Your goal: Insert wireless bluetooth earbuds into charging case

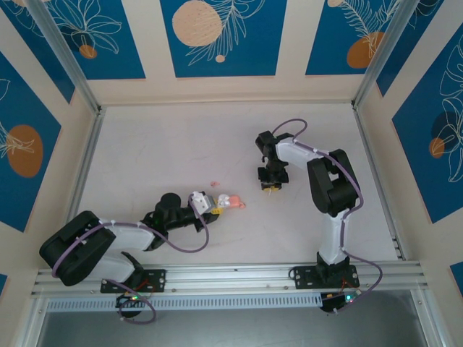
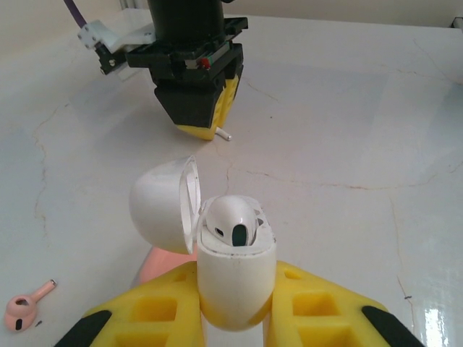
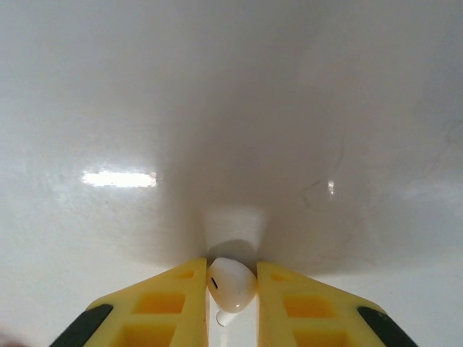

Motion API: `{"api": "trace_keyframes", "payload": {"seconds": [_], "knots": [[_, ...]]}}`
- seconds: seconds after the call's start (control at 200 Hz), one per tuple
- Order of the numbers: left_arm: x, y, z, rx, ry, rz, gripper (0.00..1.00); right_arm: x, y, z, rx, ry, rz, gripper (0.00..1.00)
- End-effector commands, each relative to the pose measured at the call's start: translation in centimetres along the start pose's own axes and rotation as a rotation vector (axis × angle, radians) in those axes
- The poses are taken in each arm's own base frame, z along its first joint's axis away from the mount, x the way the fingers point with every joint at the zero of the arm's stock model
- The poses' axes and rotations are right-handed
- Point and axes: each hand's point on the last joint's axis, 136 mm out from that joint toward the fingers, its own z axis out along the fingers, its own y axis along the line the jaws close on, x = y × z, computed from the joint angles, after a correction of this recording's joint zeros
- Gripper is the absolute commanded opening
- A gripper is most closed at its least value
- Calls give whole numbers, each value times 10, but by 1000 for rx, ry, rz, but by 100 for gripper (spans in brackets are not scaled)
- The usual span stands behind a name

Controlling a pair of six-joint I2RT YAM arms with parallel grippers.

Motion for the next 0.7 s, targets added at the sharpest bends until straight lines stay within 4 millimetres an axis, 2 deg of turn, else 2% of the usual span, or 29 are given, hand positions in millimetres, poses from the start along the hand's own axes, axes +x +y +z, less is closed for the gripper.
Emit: {"api": "trace_keyframes", "payload": {"seconds": [0.0,0.23,0.38,0.695], "knots": [[-4,1,4,5,2,28,20,-5,5,-13,-8,-106,-22,19],[-1,4,13,5,-1,14,19,-2,17,-29,-86,-263,-52,19],[-1,6,20,5,0,7,20,1,35,-45,-193,-391,-118,19],[-7,9,33,10,-29,-11,19,14,69,-90,-352,-686,-291,19]]}}
